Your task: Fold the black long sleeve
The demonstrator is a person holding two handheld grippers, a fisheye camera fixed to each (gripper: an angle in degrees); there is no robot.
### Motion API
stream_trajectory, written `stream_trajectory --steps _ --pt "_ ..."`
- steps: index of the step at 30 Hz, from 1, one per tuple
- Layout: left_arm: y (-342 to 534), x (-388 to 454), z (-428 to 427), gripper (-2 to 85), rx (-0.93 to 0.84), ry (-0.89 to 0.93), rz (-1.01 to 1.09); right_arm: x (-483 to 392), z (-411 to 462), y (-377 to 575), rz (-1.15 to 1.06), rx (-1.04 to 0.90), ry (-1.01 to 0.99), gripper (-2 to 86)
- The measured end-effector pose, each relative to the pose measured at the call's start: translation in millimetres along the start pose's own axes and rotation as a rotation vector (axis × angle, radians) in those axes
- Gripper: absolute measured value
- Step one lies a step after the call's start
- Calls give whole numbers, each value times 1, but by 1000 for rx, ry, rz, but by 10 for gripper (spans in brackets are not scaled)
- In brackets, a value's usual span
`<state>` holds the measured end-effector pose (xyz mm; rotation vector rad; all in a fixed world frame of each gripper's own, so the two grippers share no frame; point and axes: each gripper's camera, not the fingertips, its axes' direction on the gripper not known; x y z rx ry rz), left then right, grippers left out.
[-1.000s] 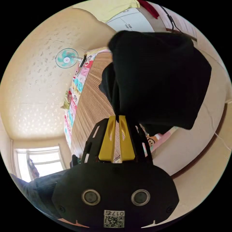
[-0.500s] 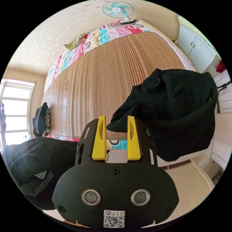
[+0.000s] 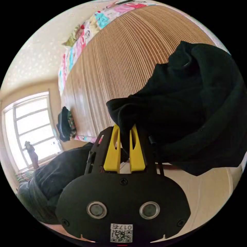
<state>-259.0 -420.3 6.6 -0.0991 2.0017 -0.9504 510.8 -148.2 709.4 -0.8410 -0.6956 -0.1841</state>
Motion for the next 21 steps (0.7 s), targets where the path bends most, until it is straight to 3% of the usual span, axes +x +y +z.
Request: stream_trajectory --steps 5,10,12,17,21 --pt "-8 -65 43 138 -65 -115 -269 -9 -52 49 -201 308 -426 45" --pt "-56 -64 146 164 -382 -75 -185 -64 -27 60 -479 271 -644 43" --pt "-73 -53 166 173 -450 -37 -133 -112 7 63 -625 174 -721 43" --pt "-113 -92 153 243 -432 153 -285 -222 114 91 -909 -148 -635 47" --pt "-111 -152 89 234 -407 27 -412 -273 205 121 -962 -269 -459 52"
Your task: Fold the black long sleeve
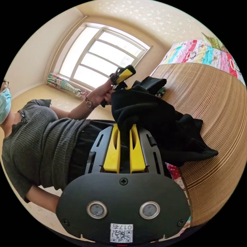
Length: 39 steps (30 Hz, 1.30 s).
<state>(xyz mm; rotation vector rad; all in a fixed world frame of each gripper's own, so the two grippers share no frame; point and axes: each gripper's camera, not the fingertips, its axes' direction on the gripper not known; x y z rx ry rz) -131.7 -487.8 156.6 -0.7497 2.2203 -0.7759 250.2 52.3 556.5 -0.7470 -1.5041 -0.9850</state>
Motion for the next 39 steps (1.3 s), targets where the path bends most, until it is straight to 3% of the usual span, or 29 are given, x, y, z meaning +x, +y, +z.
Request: stream_trajectory --steps 3,5,8,15,17,19,22,24,27,30,35,39 --pt "30 -45 -41 118 30 -45 -78 -7 43 -2 -31 -9 40 53" --pt "50 -55 -60 86 54 30 1 -6 57 0 -30 41 -33 55" --pt "78 -46 -94 80 64 174 243 -14 75 -2 -90 77 -136 65" --pt "176 73 -198 73 42 128 983 -63 133 -64 -288 33 -265 80" --pt "212 93 -228 67 61 233 1186 -85 148 -79 -366 64 -284 81" --pt "260 98 -281 65 194 390 1407 -105 157 -88 -436 118 -298 83" --pt "313 75 -349 60 459 555 1550 -118 159 -90 -483 205 -277 78" --pt "345 66 -375 49 543 599 1638 -113 156 -82 -511 174 -247 63" --pt "389 67 -402 46 497 696 1828 -87 149 -65 -433 194 -163 43" --pt "406 72 -407 46 357 931 1962 -52 144 -44 -285 304 -74 40" --pt "409 57 -393 45 300 1352 1990 -6 146 -30 -133 491 -158 63" --pt "415 26 -382 47 376 1694 1967 -4 179 -54 -73 391 -44 107"
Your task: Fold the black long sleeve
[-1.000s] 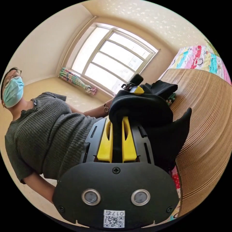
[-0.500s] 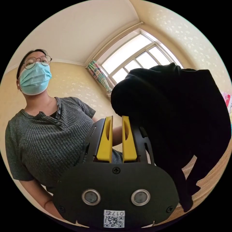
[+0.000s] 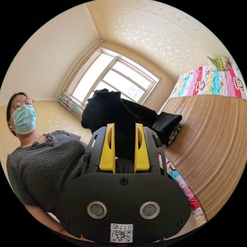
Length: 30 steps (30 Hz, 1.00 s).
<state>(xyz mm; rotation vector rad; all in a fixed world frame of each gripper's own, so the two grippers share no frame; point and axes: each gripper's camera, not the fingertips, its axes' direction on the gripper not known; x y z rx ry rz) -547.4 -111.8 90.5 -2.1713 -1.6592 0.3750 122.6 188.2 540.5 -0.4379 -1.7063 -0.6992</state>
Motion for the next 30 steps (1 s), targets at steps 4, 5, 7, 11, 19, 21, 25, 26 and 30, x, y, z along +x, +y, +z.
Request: stream_trajectory --steps 4,5,7,11,19,21,25,26,30 --pt "15 22 -4 46 104 29 38 -8 32 -1 -78 -42 54 141" --pt "18 24 -4 46 114 33 41 -8 38 -1 -77 -34 125 150" --pt "34 24 -3 46 144 47 35 -8 45 -2 -75 -7 180 166" --pt "68 9 -7 47 169 -9 -42 14 89 -10 -65 -142 51 124" --pt "115 -23 12 45 -226 -494 -412 -13 16 -36 2 211 421 48" --pt "133 -41 28 44 -435 -652 -545 -50 -16 -44 -48 362 679 45" --pt "182 -72 51 44 -781 -829 -708 -87 -43 -49 -89 548 798 44" --pt "191 -76 52 43 -834 -861 -737 -95 -50 -51 -106 604 795 44" --pt "266 -111 44 40 -1238 -1128 -981 -123 -56 -60 -137 721 863 45"
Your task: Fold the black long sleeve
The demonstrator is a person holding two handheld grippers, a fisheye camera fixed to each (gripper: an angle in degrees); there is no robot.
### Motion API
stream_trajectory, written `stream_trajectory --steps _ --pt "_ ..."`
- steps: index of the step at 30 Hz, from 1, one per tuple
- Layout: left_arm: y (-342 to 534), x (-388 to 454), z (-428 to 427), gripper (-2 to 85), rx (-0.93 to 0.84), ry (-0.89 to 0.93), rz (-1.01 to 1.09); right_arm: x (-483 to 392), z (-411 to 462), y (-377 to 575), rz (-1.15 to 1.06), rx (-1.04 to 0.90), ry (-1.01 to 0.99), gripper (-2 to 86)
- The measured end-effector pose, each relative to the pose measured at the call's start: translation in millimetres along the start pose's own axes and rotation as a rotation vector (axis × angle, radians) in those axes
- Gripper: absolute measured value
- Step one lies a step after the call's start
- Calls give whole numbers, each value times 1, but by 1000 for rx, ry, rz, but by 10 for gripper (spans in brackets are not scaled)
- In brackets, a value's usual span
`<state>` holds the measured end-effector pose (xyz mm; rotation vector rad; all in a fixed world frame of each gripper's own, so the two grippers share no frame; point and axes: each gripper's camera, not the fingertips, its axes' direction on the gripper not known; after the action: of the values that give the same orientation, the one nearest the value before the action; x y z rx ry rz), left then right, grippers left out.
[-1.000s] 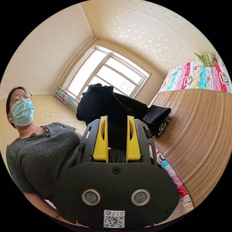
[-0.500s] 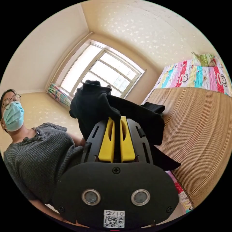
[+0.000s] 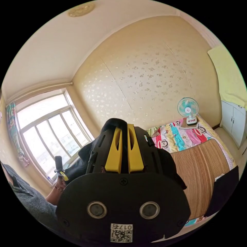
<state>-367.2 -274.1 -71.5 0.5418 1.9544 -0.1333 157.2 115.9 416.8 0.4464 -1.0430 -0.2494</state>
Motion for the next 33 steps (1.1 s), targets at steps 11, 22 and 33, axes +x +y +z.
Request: stream_trajectory --steps 11,22,33 --pt "-65 -31 129 39 -225 -274 -49 -71 -42 -19 -240 184 168 44" --pt "-186 -52 -27 28 265 -37 -8 -24 -103 -88 -162 -98 96 46" --pt "-306 -409 -75 53 -19 -705 -788 178 334 -152 -105 -1001 618 90"
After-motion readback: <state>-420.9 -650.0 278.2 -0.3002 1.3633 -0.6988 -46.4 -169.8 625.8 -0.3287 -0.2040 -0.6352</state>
